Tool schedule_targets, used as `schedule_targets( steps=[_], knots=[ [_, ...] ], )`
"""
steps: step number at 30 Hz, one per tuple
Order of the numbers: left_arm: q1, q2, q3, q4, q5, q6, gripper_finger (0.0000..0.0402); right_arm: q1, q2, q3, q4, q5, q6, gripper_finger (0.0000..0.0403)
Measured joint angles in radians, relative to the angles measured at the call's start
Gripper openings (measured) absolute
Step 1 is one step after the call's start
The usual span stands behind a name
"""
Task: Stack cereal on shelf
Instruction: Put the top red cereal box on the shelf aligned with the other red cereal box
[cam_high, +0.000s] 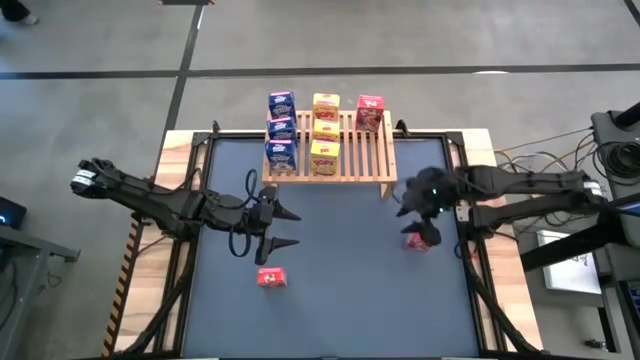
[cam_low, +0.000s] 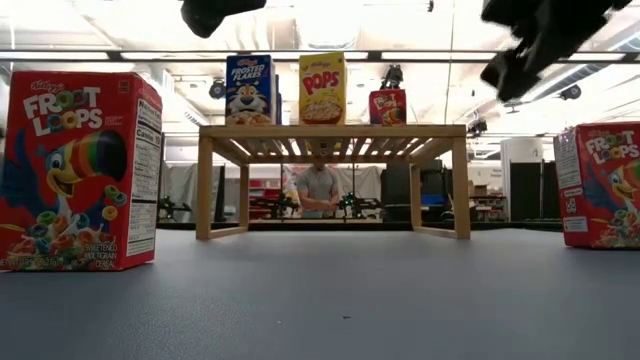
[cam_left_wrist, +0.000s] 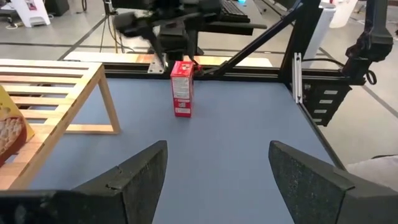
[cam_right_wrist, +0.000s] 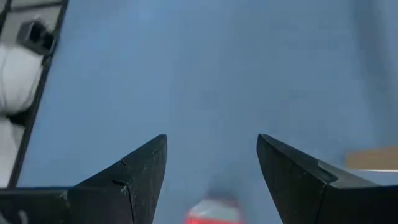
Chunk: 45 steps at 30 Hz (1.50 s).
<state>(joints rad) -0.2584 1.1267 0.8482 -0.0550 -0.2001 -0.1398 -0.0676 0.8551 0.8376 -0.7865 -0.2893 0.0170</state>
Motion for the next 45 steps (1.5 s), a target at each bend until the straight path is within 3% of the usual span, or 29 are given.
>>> schedule_targets(
  steps=[6,11,18,25,37,45],
  knots=[
    [0.000,0.000,-0.001,-0.016,0.000,0.008,0.0265,0.204,0.103,0.092,-0.263,0.231,0.187,0.0237],
    [0.000,0.000,-0.010,-0.015,0.000,0.021,0.0265,0.296,0.106,0.154,-0.325,0.263,0.309,0.0237],
    [0.000,0.000,-0.050,0.016,0.000,0.010,0.0265,0.303,0.074,0.143,-0.435,0.339,0.394,0.0248],
    [0.000,0.000,-0.112,0.107,0.008,-0.008,0.0265,0.303,0.034,0.101,-0.411,0.343,0.435,0.0281],
    [0.000,0.000,-0.118,0.116,0.011,-0.005,0.0265,0.303,0.038,-0.011,-0.314,0.294,0.447,0.0352],
    [0.000,0.000,-0.118,0.117,0.011,-0.007,0.0265,0.303,0.038,-0.060,-0.303,0.291,0.445,0.0345]
  ],
)
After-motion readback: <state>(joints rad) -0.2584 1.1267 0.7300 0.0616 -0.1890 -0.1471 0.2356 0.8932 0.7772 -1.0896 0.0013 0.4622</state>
